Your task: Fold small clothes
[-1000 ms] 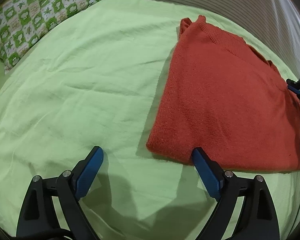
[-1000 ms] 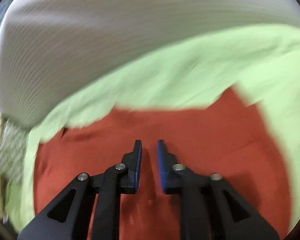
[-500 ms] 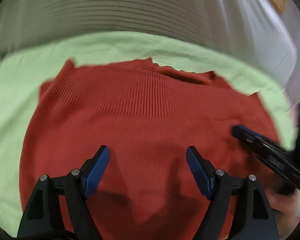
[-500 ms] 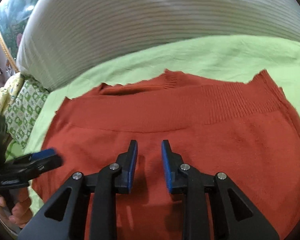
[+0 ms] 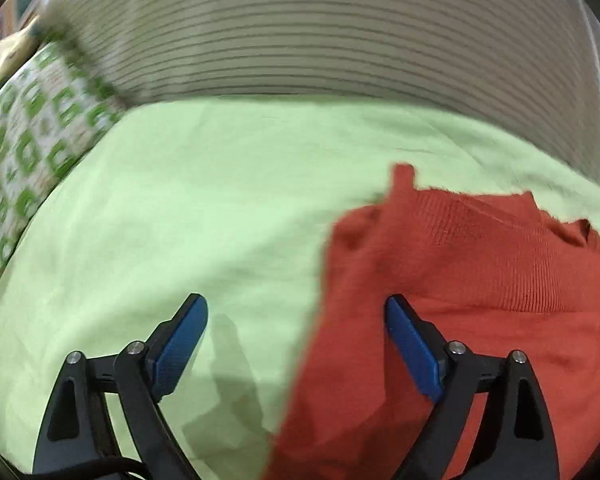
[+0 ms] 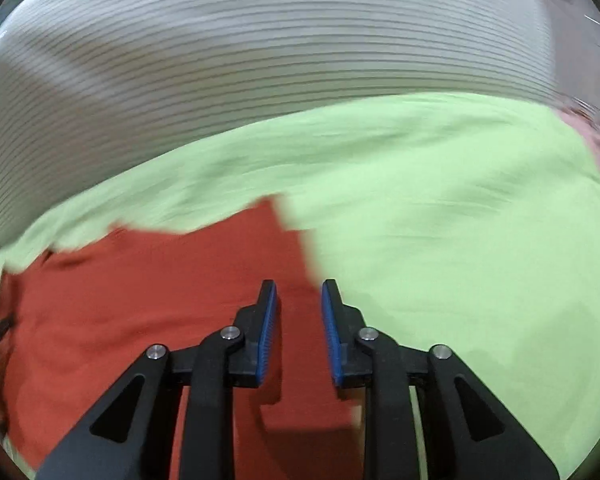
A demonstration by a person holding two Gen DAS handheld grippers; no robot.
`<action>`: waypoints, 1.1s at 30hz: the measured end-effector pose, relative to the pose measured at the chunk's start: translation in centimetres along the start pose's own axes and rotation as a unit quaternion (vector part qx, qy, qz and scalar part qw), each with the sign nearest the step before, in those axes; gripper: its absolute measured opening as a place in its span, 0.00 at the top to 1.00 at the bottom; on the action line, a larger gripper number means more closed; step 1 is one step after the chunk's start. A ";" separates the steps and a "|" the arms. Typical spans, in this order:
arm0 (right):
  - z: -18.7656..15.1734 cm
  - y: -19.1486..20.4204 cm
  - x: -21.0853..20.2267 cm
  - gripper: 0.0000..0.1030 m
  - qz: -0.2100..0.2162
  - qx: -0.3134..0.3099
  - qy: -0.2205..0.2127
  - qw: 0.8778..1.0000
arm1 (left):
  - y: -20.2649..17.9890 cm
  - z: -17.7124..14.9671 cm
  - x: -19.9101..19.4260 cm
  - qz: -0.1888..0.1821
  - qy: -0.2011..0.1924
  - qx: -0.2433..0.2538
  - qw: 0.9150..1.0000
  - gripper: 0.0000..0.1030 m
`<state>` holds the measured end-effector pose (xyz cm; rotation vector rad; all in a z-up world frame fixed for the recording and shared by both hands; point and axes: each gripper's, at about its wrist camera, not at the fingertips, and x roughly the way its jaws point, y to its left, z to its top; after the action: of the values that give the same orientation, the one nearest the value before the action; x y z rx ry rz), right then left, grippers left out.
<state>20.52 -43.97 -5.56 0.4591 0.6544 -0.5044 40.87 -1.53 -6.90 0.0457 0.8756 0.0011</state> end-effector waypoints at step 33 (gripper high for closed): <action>-10.7 3.9 -9.5 0.41 0.173 -0.044 0.023 0.984 | 1.0 -11.8 -7.1 -0.123 0.060 -0.240 0.961 0.80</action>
<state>11.38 -32.24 -5.77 0.4905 0.6231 -0.1366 27.35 -0.16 -8.97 -0.5223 0.9779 -0.0177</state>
